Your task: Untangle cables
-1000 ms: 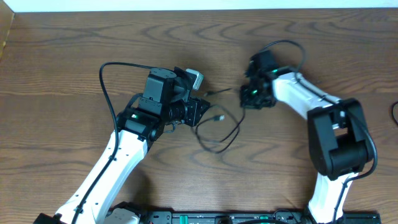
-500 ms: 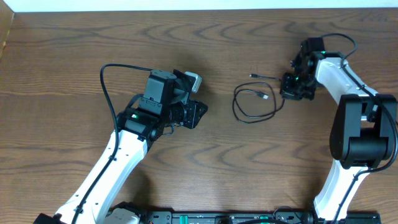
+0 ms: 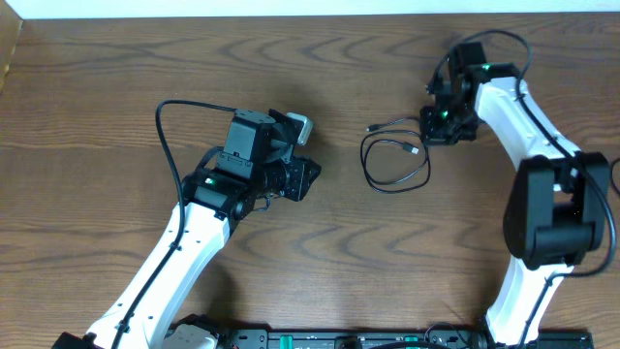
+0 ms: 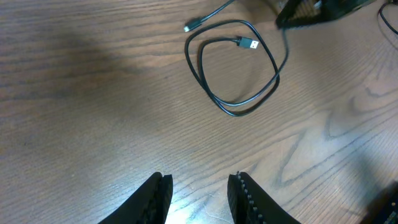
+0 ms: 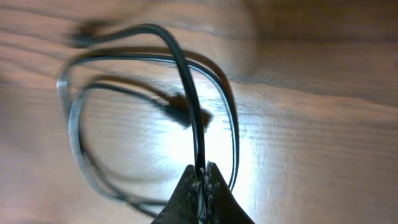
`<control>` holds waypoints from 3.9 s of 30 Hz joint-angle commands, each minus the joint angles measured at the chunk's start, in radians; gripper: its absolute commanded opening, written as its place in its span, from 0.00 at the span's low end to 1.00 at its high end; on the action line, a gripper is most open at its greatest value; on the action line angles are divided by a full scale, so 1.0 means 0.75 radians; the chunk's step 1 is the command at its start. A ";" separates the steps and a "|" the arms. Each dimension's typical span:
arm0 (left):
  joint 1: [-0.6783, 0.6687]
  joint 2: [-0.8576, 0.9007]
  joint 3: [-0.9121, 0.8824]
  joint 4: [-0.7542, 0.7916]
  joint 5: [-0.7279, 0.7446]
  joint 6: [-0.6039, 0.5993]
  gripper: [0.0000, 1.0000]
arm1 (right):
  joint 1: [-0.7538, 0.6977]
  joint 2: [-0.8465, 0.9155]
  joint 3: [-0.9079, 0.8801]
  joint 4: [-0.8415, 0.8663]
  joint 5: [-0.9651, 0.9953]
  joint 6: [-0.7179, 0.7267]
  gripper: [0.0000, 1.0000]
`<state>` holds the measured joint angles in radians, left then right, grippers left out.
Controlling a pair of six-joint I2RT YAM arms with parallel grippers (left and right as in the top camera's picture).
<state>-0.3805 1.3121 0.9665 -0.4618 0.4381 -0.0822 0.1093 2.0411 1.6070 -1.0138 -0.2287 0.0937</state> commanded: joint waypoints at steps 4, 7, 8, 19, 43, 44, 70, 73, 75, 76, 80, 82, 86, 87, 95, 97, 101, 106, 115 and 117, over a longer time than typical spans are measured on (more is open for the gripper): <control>0.007 -0.015 0.026 -0.003 -0.018 -0.002 0.35 | 0.013 -0.233 0.137 -0.093 -0.017 -0.032 0.01; 0.007 -0.015 0.026 -0.002 -0.017 -0.003 0.35 | 0.011 -0.307 0.180 -0.130 -0.008 -0.033 0.01; 0.007 -0.015 0.026 -0.002 -0.018 -0.002 0.35 | 0.010 -0.332 0.196 -0.138 -0.003 -0.032 0.01; 0.007 -0.015 0.026 -0.003 -0.017 -0.003 0.35 | -0.008 -0.567 0.436 -0.264 0.022 -0.027 0.01; 0.007 -0.015 0.026 -0.003 -0.017 -0.003 0.35 | -0.025 -0.672 1.032 -0.664 0.193 -0.034 0.01; 0.007 -0.015 0.026 -0.003 -0.017 -0.002 0.35 | -0.025 -0.672 1.034 -0.664 0.207 -0.035 0.01; 0.007 -0.014 0.026 -0.002 -0.017 -0.003 0.35 | -0.330 -0.164 1.033 -0.407 0.297 -0.043 0.01; 0.007 -0.014 0.026 -0.001 -0.017 -0.004 0.35 | -0.383 -0.062 1.033 -0.341 0.298 -0.063 0.01; 0.007 -0.014 0.026 -0.001 -0.017 -0.003 0.35 | -0.430 0.009 1.033 -0.302 0.312 -0.063 0.01; 0.007 -0.014 0.026 -0.001 -0.017 -0.003 0.36 | -0.455 0.041 1.033 -0.283 0.321 -0.063 0.01; 0.007 -0.014 0.026 -0.001 -0.017 -0.004 0.35 | -0.578 0.167 1.033 -0.216 0.374 -0.062 0.01; 0.007 -0.014 0.026 -0.002 -0.017 -0.003 0.35 | -0.650 0.215 1.033 -0.195 0.408 -0.062 0.01; 0.005 -0.014 0.026 -0.001 -0.017 -0.003 0.35 | -0.814 0.281 1.033 -0.177 0.441 -0.071 0.01; 0.005 -0.014 0.026 0.004 -0.017 -0.003 0.35 | -0.858 0.291 1.033 -0.174 0.441 -0.072 0.01; 0.004 -0.014 0.026 0.056 -0.017 -0.003 0.35 | -1.194 0.301 1.080 -0.164 0.344 -0.052 0.01; 0.004 -0.014 0.026 0.065 -0.017 -0.003 0.35 | -1.257 0.301 1.122 -0.174 0.278 -0.052 0.01; 0.004 -0.014 0.026 0.067 -0.017 -0.003 0.35 | -1.338 0.301 1.257 -0.215 0.152 -0.052 0.01; -0.006 -0.008 0.026 0.069 -0.017 -0.003 0.35 | -1.327 0.301 1.365 -0.238 0.016 -0.064 0.01; -0.095 0.014 0.026 0.069 -0.018 -0.002 0.35 | -1.081 0.361 1.342 -0.189 0.184 -0.109 0.01; -0.107 0.016 0.026 0.069 -0.018 -0.002 0.35 | -1.042 0.389 1.342 -0.165 0.269 -0.078 0.01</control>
<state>-0.4465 1.3148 0.9665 -0.4114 0.4347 -0.0822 -0.7242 2.2910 2.6148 -1.1530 -0.1345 0.0326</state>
